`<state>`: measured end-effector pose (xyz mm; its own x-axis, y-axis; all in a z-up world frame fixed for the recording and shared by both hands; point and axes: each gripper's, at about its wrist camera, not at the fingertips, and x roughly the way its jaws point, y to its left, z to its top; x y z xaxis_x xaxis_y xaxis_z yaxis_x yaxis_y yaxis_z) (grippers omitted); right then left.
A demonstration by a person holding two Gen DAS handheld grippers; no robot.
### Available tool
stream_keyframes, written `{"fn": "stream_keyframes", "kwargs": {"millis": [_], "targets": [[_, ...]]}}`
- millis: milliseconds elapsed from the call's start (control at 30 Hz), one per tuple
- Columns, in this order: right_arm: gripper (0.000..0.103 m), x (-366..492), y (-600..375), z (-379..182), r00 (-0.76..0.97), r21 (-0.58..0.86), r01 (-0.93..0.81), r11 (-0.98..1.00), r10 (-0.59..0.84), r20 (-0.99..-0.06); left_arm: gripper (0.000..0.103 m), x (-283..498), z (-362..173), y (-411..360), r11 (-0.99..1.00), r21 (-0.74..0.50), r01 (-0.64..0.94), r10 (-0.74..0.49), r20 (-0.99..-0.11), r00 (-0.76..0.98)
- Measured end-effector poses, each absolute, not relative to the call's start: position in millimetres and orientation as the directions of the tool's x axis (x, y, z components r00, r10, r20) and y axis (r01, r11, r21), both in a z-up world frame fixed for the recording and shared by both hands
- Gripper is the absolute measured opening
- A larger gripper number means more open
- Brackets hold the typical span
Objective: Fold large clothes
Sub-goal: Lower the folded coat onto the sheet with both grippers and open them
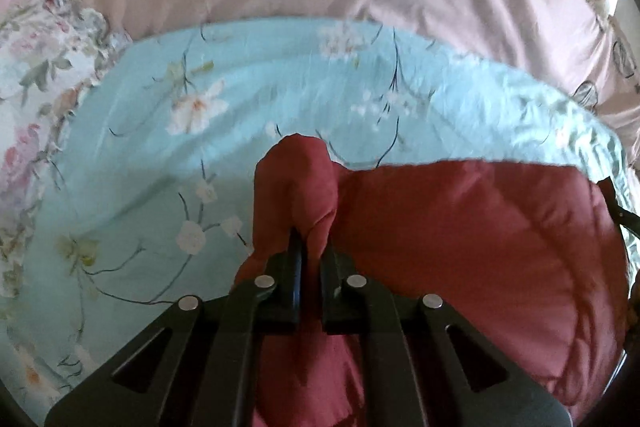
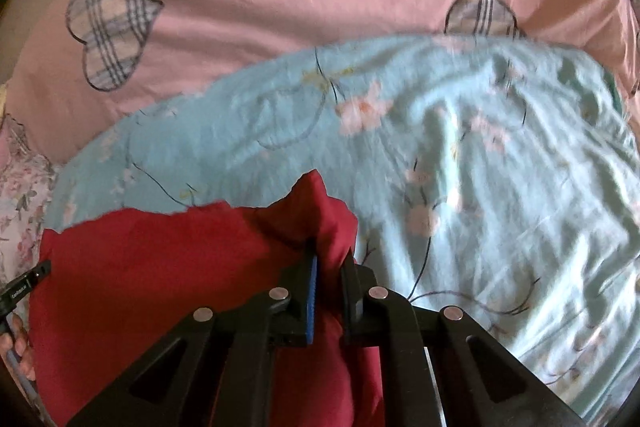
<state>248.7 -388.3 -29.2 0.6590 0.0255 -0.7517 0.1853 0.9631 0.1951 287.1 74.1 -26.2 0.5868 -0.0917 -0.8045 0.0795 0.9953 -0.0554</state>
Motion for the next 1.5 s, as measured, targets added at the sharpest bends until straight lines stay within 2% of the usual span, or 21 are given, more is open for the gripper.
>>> {"fn": "stream_keyframes", "kwargs": {"millis": [167,367,567,700,833,900,933,1133,1500], "targets": [[0.007,249.1,-391.9,-43.5,0.648,0.212,0.202,0.956,0.032,-0.761,0.005,289.2,-31.7,73.1,0.994,-0.074,0.082,-0.108,-0.809,0.578],[0.007,249.4,-391.5,-45.9,0.644,0.208,0.204,0.957,0.029,-0.765,0.011,290.7,-34.2,76.6,0.992,-0.103,0.074,-0.127,-0.816,0.564],[0.009,250.6,-393.0,-49.6,0.638,0.211,0.217,0.953,0.025,-0.77,0.03,292.1,-36.9,84.0,0.993,-0.114,0.033,-0.114,-0.826,0.552],[0.01,251.3,-393.9,-49.4,0.632,0.209,0.218,0.953,0.025,-0.774,0.034,292.3,-38.0,86.0,0.993,-0.113,0.028,-0.11,-0.833,0.542],[0.022,248.3,-395.1,-44.2,0.63,0.228,0.212,0.95,0.046,-0.775,0.037,286.9,-33.2,89.8,0.993,-0.117,0.026,-0.112,-0.832,0.543],[0.028,239.7,-398.6,-38.0,0.643,0.26,0.209,0.943,0.068,-0.763,0.051,280.7,-27.0,95.4,0.991,-0.132,0.022,-0.122,-0.822,0.556],[0.034,235.1,-399.2,-35.5,0.648,0.263,0.209,0.942,0.069,-0.759,0.053,276.7,-23.4,98.5,0.99,-0.14,0.023,-0.129,-0.816,0.563],[0.036,194.2,-393.4,-18.8,0.68,0.281,0.161,0.946,0.1,-0.727,0.055,241.3,-8.3,112.5,0.986,-0.161,0.043,-0.155,-0.791,0.591],[0.04,102.8,-375.9,-16.2,0.704,0.289,0.111,0.951,0.13,-0.698,0.056,151.1,-12.0,140.1,0.967,-0.254,0.007,-0.203,-0.759,0.619]]}}
